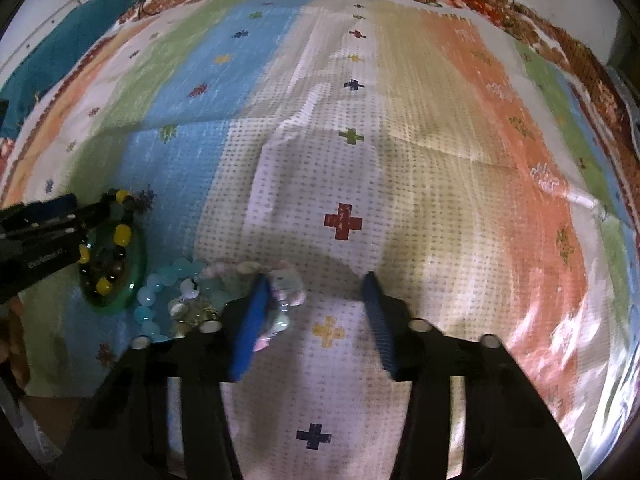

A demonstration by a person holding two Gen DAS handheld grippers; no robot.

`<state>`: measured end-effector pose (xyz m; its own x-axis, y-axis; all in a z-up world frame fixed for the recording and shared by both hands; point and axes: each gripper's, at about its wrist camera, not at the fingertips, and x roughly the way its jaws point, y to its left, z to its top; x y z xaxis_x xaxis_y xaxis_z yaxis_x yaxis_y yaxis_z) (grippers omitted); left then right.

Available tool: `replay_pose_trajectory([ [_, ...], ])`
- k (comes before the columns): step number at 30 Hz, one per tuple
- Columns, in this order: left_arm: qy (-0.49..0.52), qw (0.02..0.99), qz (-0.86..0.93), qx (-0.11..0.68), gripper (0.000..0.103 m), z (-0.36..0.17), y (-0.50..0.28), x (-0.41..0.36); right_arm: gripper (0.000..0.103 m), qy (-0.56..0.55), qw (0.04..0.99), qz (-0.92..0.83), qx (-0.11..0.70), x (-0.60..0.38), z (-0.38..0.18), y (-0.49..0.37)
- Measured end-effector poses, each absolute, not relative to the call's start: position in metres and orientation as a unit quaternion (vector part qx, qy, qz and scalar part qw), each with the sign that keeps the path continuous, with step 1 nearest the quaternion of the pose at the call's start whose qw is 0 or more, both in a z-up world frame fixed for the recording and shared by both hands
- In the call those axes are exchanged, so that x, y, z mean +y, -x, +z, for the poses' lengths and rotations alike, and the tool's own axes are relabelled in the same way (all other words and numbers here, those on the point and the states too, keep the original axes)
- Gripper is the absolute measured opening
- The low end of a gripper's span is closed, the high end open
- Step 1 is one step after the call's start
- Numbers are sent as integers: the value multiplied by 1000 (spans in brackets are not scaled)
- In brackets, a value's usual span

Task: Organize jewelry
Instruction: 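Grasp the yellow-black bracelet with the left tool while the right grasps the pale pink-white bracelet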

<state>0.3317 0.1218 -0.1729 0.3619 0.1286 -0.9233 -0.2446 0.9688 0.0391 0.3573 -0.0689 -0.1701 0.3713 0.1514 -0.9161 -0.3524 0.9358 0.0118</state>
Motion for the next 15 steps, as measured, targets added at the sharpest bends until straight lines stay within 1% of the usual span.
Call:
replay_pose_trajectory([
  [1,53,824,111,553,36,-172,-331,122,18,90,823,159,537,-69,-169,-357],
  [2,53,824,112,553,30,-172,-331,122,18,91,824,160,536,-69,-169,-357],
  [3,52,824,112,554,18,-172,-331,122,18,93,824,162,535,-69,-169,-356],
  [4,51,823,112,554,12,-172,-331,121,18,94,824,163,535,-69,-170,-356],
  [10,55,825,107,552,12,-169,-326,123,18,98,825,166,531,-70,-165,-353],
  [15,61,834,106,538,12,-154,-320,123,18,102,831,168,520,-69,-155,-347],
])
